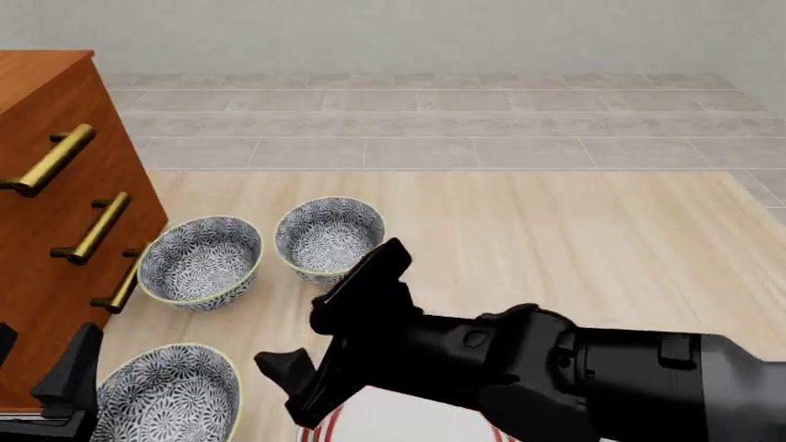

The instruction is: Put the bowl at the front on the plate.

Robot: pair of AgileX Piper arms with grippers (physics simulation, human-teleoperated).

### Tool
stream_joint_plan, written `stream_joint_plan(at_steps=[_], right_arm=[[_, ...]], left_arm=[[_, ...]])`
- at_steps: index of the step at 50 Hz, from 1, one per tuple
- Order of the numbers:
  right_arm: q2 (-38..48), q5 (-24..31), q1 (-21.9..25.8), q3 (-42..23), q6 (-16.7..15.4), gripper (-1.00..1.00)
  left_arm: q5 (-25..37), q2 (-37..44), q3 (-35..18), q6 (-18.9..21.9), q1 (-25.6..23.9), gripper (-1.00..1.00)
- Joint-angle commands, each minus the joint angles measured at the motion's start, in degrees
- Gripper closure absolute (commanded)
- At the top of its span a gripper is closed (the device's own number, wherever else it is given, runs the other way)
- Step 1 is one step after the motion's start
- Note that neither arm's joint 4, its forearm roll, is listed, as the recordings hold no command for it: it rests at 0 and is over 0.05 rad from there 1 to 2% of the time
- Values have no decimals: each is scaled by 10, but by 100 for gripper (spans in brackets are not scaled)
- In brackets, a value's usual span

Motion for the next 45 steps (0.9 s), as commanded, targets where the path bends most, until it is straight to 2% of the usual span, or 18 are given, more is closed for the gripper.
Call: stream_joint_plan(at_steps=[1, 22, 29, 41, 45], right_arm=[[32, 25, 20, -36, 11, -100], [112, 56, 35, -107, 16, -100], [140, 63, 30, -129, 11, -100], [169, 69, 33, -154, 25, -100], [188, 76, 25, -168, 18, -100]], left_arm=[[0, 0, 0, 0, 0, -100], [0, 0, 0, 0, 0, -100], [0, 0, 0, 0, 0, -100], [0, 0, 0, 0, 0, -100], [0, 0, 0, 0, 0, -100]])
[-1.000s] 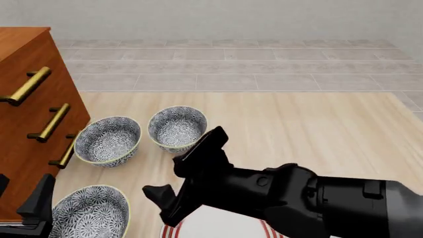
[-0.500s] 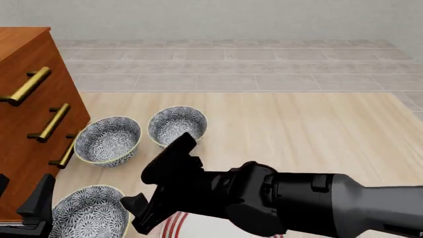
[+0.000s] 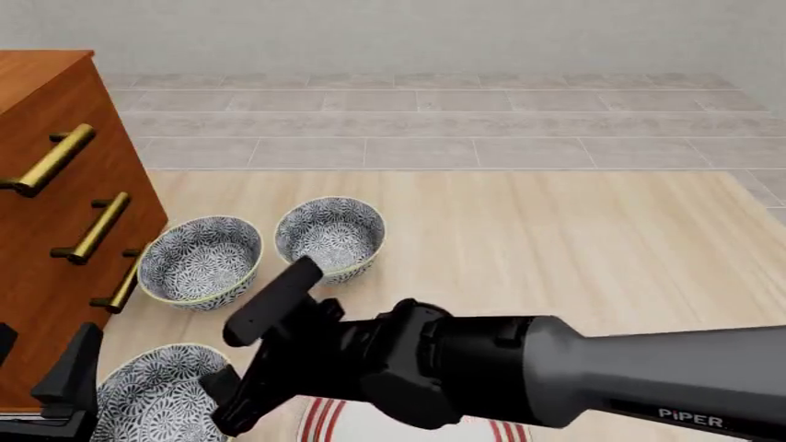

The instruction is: Put the bowl at the front on the plate.

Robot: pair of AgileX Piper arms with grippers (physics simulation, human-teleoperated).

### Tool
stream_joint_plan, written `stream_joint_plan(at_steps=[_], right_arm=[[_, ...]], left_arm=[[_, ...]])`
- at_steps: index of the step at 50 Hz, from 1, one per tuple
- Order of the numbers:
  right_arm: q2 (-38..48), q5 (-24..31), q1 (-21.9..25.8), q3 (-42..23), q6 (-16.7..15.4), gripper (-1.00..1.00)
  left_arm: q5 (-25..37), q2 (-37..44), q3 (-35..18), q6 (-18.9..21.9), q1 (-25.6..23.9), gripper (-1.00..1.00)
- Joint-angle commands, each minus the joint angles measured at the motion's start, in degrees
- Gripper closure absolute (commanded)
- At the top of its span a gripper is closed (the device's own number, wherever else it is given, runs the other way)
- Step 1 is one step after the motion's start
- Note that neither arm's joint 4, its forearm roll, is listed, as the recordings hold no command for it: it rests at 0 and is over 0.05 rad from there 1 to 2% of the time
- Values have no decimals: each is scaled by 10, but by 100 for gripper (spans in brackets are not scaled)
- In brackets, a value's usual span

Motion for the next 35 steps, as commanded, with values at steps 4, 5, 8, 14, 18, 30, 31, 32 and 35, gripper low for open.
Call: stream_joint_plan(at_steps=[4, 5, 8, 14, 18, 30, 31, 32, 35], right_arm=[[48, 13, -9, -37, -1, -100], [53, 14, -9, -40, -2, -100], [63, 15, -10, -46, -3, -100], [79, 20, -13, -59, -9, -100], [94, 24, -18, -73, -13, -100], [137, 28, -29, -105, -23, -100], [138, 27, -29, -105, -21, -100], [141, 27, -29, -106, -22, -100], [145, 25, -26, -107, -20, -100]], left_arm=[[0, 0, 0, 0, 0, -100], [0, 0, 0, 0, 0, -100], [0, 0, 0, 0, 0, -100], [0, 0, 0, 0, 0, -100], [0, 0, 0, 0, 0, -100], [0, 0, 0, 0, 0, -100], [0, 0, 0, 0, 0, -100], [0, 0, 0, 0, 0, -100], [0, 0, 0, 0, 0, -100]])
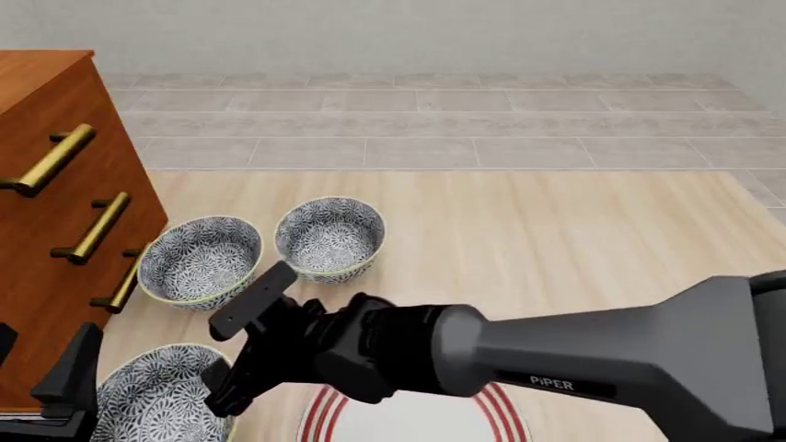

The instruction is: Put the bowl at the front on the plate.

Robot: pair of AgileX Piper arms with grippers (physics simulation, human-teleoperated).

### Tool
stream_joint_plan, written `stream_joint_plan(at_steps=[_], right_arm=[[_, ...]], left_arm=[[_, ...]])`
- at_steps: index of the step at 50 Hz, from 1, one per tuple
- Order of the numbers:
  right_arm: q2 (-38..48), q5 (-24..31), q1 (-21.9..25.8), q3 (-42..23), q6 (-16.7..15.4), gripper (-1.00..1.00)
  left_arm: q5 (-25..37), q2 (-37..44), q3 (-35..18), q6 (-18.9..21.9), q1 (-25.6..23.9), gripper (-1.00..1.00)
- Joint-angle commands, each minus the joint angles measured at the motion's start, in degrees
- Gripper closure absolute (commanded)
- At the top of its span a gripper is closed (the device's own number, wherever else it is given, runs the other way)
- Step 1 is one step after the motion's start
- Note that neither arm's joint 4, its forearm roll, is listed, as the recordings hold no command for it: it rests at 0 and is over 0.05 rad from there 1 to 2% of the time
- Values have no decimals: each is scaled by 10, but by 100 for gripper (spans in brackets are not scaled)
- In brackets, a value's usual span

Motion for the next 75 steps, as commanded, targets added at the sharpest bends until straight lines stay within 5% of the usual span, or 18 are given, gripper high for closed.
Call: stream_joint_plan(at_steps=[1, 67, 68, 75], right_arm=[[34, 1, -4, -22, -3, -100], [101, -34, 25, -26, 30, -100], [102, -33, 24, -28, 28, 100], [103, -24, 18, -39, 19, 100]], left_arm=[[0, 0, 0, 0, 0, -100], [0, 0, 0, 0, 0, -100], [0, 0, 0, 0, 0, -100], [0, 0, 0, 0, 0, -100]])
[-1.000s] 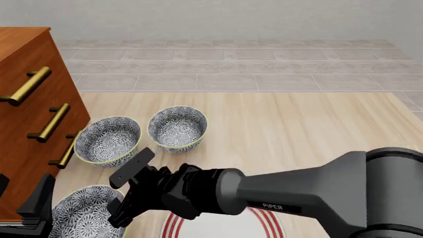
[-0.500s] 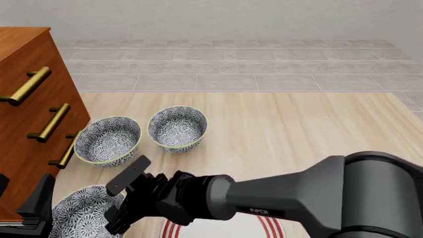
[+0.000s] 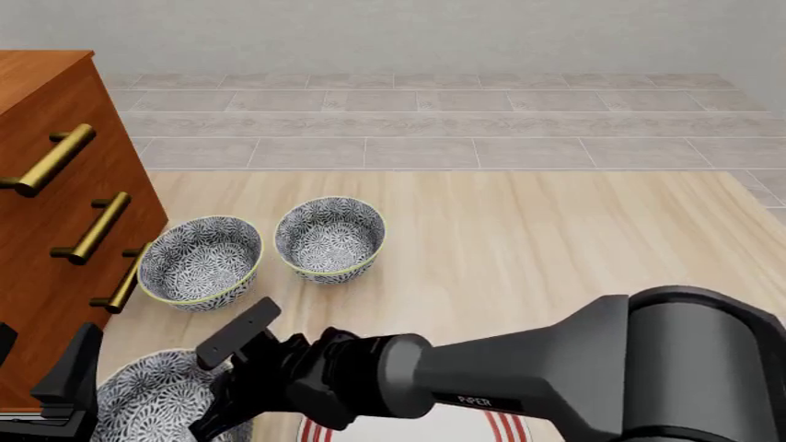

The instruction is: Put the bowl at the front on the plate.

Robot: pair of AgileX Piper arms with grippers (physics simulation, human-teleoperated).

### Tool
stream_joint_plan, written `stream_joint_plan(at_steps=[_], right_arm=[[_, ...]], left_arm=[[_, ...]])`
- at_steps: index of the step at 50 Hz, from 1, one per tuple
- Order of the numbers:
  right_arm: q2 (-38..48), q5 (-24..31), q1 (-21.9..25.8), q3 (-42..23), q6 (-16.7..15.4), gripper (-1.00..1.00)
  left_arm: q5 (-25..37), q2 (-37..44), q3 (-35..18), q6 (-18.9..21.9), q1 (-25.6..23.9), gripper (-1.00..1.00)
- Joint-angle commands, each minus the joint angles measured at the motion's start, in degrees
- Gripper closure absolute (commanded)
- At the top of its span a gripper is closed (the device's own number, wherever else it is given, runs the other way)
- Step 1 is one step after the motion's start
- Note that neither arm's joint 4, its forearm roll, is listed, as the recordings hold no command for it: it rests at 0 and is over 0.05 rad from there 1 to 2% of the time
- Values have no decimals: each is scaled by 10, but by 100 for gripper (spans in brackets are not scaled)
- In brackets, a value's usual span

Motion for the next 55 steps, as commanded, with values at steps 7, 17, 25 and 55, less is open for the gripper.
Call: stream_joint_plan(at_steps=[7, 17, 25, 55], right_arm=[[0, 8, 0, -1, -5, 100], [-17, 26, -5, -16, -16, 100], [-36, 32, -2, -14, -18, 100], [-77, 49, -14, -10, -31, 100]], left_arm=[[0, 0, 0, 0, 0, -100], [0, 0, 0, 0, 0, -100], [0, 0, 0, 0, 0, -100], [0, 0, 0, 0, 0, -100]])
